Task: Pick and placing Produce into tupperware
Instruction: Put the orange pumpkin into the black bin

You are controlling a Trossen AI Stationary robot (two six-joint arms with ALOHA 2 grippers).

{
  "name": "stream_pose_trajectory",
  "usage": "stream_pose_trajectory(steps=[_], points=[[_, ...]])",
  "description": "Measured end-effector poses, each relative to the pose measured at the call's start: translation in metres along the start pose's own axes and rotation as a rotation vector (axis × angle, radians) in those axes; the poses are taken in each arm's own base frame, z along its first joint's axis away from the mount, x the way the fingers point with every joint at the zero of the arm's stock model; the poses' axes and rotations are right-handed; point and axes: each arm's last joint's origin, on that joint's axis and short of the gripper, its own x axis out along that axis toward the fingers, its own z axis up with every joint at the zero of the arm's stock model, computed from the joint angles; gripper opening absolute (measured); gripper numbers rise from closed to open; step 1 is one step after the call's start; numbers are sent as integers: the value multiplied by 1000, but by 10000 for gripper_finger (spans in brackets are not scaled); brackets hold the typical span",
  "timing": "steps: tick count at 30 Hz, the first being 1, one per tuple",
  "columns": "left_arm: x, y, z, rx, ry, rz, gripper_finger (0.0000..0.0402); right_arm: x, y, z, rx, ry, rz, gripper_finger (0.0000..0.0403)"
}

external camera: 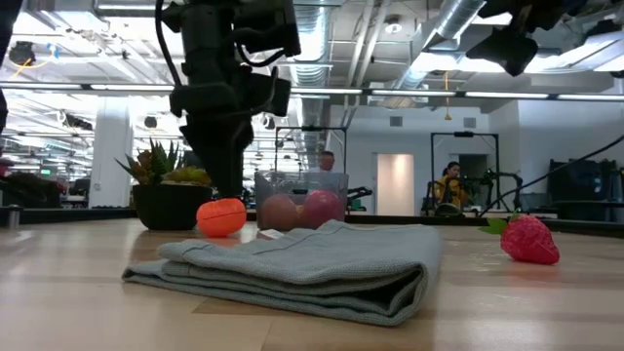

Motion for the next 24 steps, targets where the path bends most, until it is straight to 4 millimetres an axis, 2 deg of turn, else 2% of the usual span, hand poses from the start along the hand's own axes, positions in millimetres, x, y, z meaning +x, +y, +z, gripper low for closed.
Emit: stream_pose_trajectory(steps=[5, 11, 24], points=[[1, 1, 1, 9, -14, -10, 302, 2, 0, 1, 0, 5, 14, 291], [13, 0, 1, 12, 11, -18, 302, 2, 1, 2, -2, -4, 22, 291], [31, 1, -15, -40, 34, -51, 302, 4, 1, 2, -1, 1, 20, 291]])
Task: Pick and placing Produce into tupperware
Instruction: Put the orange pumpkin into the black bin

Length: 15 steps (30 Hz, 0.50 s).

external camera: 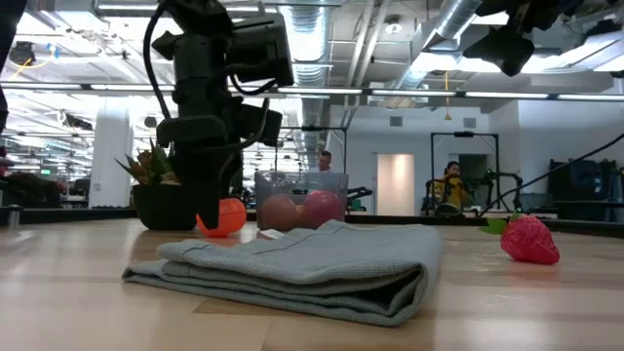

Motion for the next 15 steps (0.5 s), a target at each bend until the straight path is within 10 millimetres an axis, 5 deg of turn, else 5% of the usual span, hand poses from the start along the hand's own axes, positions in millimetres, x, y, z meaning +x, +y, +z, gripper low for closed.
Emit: stream_pose_trajectory(steps=[15], points=[[2, 0, 1, -24, -28, 0, 302, 0, 0, 0, -1, 0, 0, 291]])
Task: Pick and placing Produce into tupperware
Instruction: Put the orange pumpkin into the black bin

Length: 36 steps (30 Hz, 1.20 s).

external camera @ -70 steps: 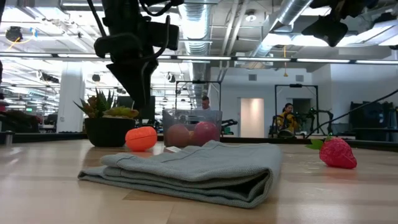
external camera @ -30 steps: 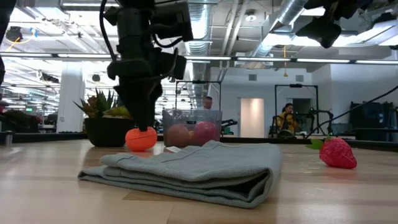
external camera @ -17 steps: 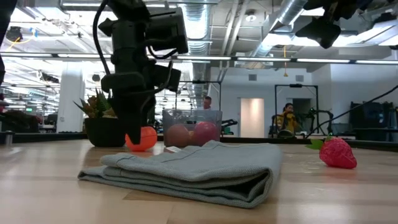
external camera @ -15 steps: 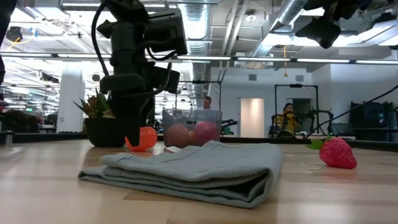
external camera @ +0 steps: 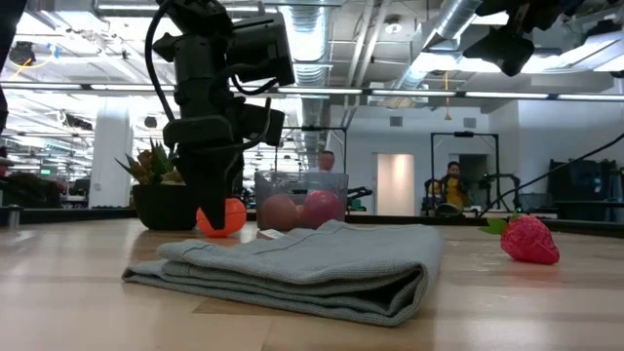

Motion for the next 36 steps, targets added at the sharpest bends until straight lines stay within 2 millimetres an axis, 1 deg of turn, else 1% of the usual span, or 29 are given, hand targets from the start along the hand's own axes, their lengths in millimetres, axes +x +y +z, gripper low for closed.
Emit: stream_pose_trajectory(steps=[5, 13, 16, 30, 32, 36], points=[[0, 0, 1, -4, -8, -1, 294, 0, 0, 0, 0, 0, 0, 291], [0, 0, 0, -11, -2, 8, 252, 0, 0, 0, 0, 0, 0, 291], [0, 0, 0, -11, -2, 9, 244, 0, 0, 0, 0, 0, 0, 291], [0, 0, 0, -25, 2, 9, 253, 0, 0, 0, 1, 0, 0, 291], [-3, 0, 0, -34, -2, 0, 253, 0, 0, 0, 0, 0, 0, 291], [-14, 1, 1, -53, -41, -11, 253, 0, 0, 0, 0, 0, 0, 291]])
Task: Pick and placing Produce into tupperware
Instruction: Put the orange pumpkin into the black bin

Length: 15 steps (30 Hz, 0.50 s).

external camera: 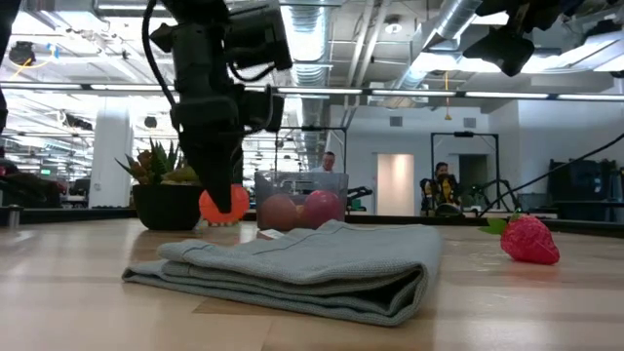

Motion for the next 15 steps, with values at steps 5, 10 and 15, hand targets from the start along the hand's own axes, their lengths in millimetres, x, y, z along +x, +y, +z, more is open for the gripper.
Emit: stream_pose_trajectory(steps=[5, 10, 15], points=[[-19, 3, 2, -20, -68, -10, 253, 0, 0, 0, 0, 0, 0, 291], [-43, 7, 6, -42, -184, -9, 245, 0, 0, 0, 0, 0, 0, 291], [-67, 16, 10, -77, -310, 18, 248, 0, 0, 0, 0, 0, 0, 291]])
